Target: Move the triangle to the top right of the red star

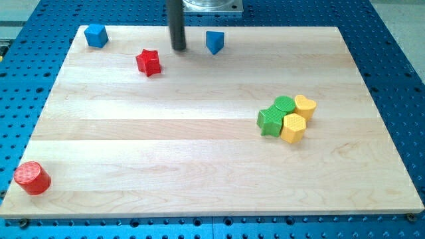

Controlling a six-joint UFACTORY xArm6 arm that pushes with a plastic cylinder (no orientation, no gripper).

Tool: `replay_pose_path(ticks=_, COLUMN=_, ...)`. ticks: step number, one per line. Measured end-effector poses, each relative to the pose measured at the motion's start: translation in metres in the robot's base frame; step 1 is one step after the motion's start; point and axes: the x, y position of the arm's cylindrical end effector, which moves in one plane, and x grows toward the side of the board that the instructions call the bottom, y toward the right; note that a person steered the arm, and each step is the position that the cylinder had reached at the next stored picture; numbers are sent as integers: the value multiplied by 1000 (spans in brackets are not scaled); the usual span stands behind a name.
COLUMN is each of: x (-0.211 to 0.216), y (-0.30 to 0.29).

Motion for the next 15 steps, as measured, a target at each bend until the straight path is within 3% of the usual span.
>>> replay_pose_path(ticks=1, x=8, y=47)
replay_pose_path(ticks=3, x=58, y=69)
replay_pose_path(ticks=4, x=69, y=106)
replay_pose_path(ticks=5, x=9, y=170)
replay_pose_path(ticks=6, x=-28, y=168)
replay_pose_path(ticks=9, x=-2, y=25)
replay_pose_path(ticks=10, x=0, y=34)
replay_pose_path(ticks=11, x=-55, y=69)
replay_pose_path(ticks=13, x=-9, y=111)
replay_pose_path(ticks=15, x=13, y=62)
